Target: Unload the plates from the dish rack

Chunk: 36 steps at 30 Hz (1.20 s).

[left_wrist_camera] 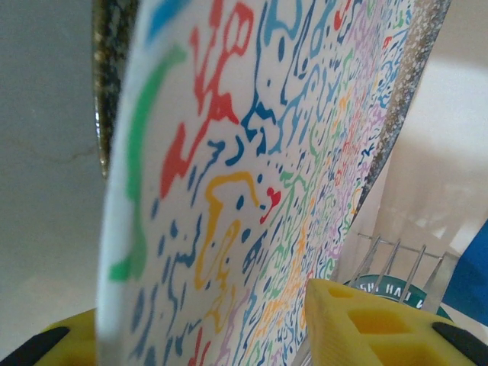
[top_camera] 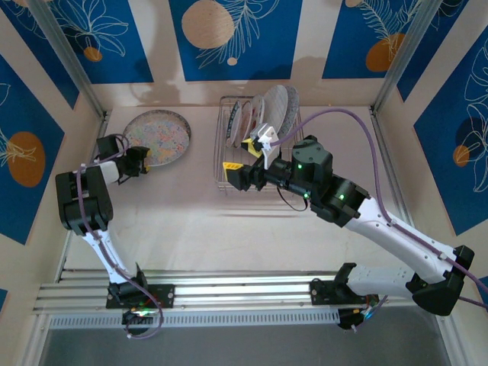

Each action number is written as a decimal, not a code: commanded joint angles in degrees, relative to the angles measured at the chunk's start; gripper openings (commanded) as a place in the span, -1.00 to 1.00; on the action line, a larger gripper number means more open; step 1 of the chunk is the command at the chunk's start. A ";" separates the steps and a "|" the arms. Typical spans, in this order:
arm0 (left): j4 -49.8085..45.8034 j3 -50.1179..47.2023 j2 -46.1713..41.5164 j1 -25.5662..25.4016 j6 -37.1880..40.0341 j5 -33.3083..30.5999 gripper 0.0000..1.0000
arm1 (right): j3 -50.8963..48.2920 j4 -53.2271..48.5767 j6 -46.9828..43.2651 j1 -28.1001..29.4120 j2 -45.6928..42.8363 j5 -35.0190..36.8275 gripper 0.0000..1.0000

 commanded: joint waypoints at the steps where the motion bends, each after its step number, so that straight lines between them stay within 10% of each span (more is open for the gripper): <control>1: -5.66 3.22 -0.43 0.86 2.21 -0.53 -0.16 | 1.40 -0.36 0.65 -0.26 -0.37 0.37 0.59; 36: -28.65 20.80 6.97 0.87 7.33 -4.48 0.32 | 1.26 -1.55 1.53 -0.26 -0.99 1.07 0.59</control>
